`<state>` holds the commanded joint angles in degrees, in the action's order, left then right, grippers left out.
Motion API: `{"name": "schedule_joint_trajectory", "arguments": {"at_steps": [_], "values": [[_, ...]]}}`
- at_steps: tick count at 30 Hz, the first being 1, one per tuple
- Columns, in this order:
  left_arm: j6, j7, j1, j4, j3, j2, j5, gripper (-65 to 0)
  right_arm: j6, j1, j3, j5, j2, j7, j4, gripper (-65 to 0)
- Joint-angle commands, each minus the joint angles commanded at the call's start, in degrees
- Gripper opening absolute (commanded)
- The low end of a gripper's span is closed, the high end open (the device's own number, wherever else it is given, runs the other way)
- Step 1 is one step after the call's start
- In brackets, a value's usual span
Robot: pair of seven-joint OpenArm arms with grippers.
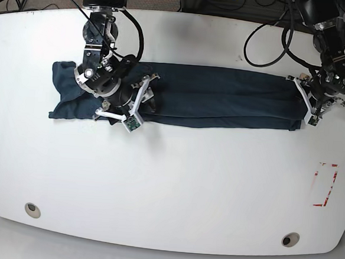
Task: Fold the T-shirt properly
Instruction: 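Smooth the strip end with the right gripper toward the shirt middle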
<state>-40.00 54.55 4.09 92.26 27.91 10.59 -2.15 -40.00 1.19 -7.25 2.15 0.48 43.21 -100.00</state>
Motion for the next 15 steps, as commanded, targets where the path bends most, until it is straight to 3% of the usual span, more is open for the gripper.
{"name": "schedule_joint_trajectory", "arguments": {"at_steps": [15], "values": [[0.0,0.0,0.0,0.0,0.0,0.0,0.0,-43.5,0.0,-0.26,-5.1,0.0,0.0,-1.76,1.58,-32.3]]}}
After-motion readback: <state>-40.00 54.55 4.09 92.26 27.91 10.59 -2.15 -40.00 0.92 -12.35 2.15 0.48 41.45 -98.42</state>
